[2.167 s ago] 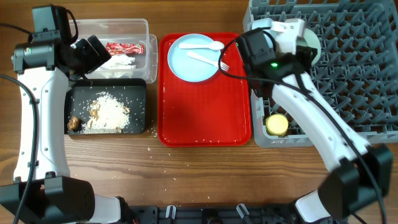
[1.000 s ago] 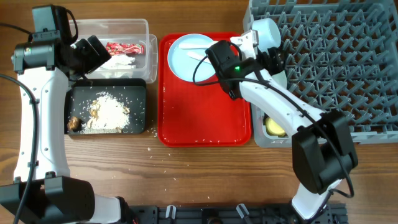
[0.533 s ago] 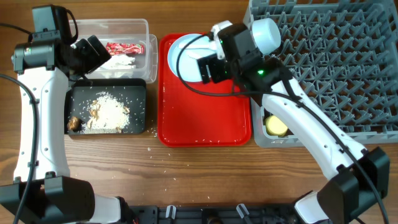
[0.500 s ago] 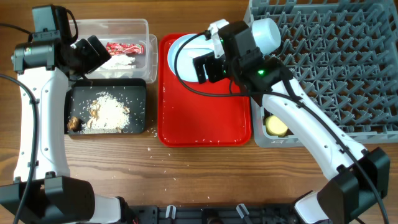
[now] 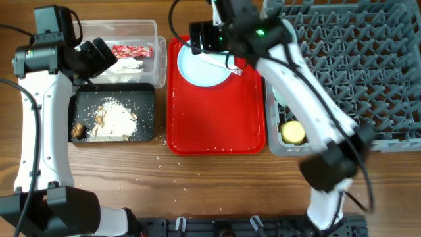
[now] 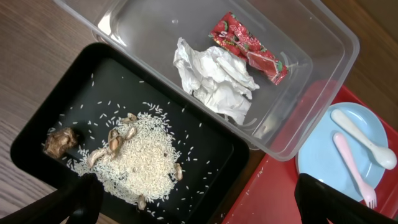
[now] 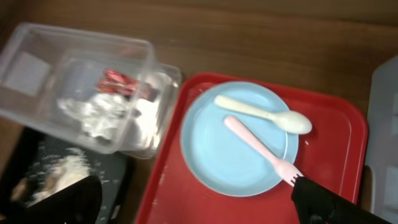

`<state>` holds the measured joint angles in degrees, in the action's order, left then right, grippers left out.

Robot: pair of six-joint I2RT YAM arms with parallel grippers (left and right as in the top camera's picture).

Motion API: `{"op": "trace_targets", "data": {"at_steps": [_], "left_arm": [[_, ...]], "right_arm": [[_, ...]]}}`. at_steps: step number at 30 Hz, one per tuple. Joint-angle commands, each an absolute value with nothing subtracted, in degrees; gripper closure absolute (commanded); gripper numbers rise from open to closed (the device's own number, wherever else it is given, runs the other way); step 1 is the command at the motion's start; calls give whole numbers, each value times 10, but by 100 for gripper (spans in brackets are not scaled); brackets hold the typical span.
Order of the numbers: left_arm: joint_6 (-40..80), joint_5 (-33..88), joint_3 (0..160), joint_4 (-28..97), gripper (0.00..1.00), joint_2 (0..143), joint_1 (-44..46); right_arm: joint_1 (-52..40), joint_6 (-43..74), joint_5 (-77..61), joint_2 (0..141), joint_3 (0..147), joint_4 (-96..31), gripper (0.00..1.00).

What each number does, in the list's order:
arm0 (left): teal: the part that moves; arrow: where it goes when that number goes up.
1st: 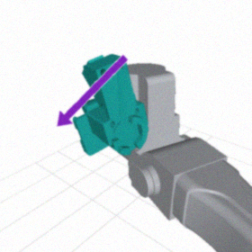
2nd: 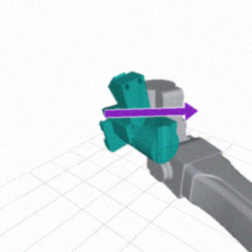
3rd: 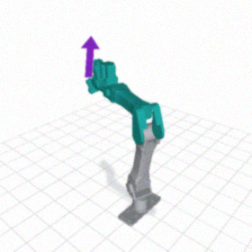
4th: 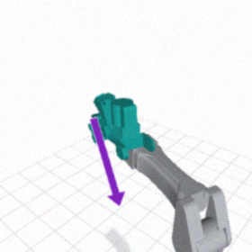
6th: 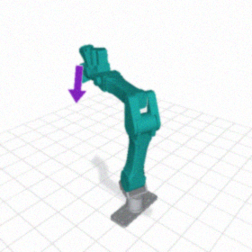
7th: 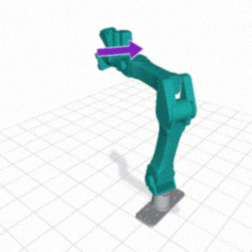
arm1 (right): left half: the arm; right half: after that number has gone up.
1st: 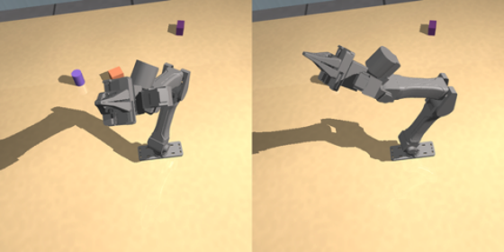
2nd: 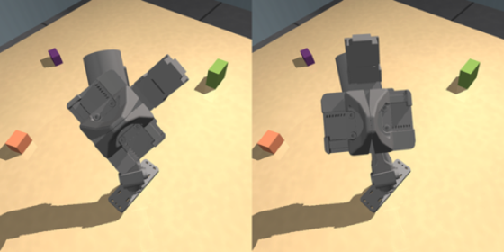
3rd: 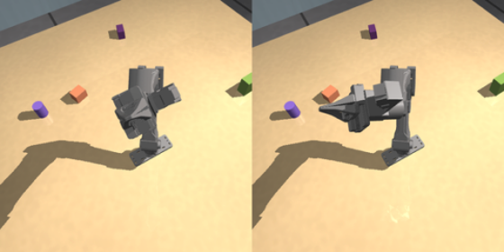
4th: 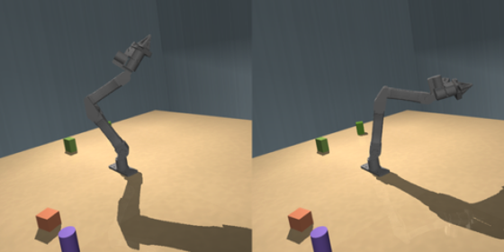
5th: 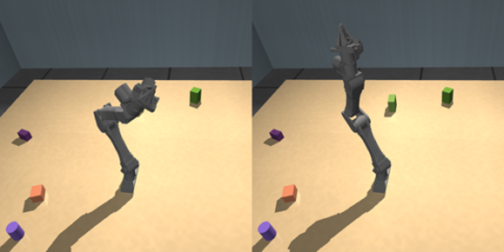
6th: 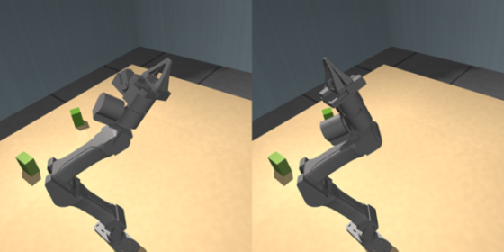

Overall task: Sort waste into correct bins and load items into the dishwasher rack
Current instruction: 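Reach the right gripper to the plate and grasp the pink fork, then carry the pink fork right and insert it into the rack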

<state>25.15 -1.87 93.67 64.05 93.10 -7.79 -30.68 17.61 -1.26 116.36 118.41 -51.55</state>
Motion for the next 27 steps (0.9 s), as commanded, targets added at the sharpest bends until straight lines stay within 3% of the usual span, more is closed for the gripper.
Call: {"op": "trace_targets", "data": {"at_steps": [1,6,8,14,19,24,27], "left_arm": [[244,-22,941,639,0,929,-79],[244,-22,941,639,0,929,-79],[244,-22,941,639,0,929,-79],[244,-22,941,639,0,929,-79],[244,-22,941,639,0,929,-79],[244,-22,941,639,0,929,-79],[244,-22,941,639,0,929,-79]], "right_arm": [[-282,165,-6,1275,1197,-511,0],[-279,159,-28,1339,1188,-425,1],[-279,82,-29,1357,1185,-403,12],[-276,-123,-26,1393,1185,-450,25],[-262,-136,-39,1413,1185,-461,34],[-241,-134,-42,1413,1185,-470,37],[-234,-134,-70,1413,1185,-483,49]]}}
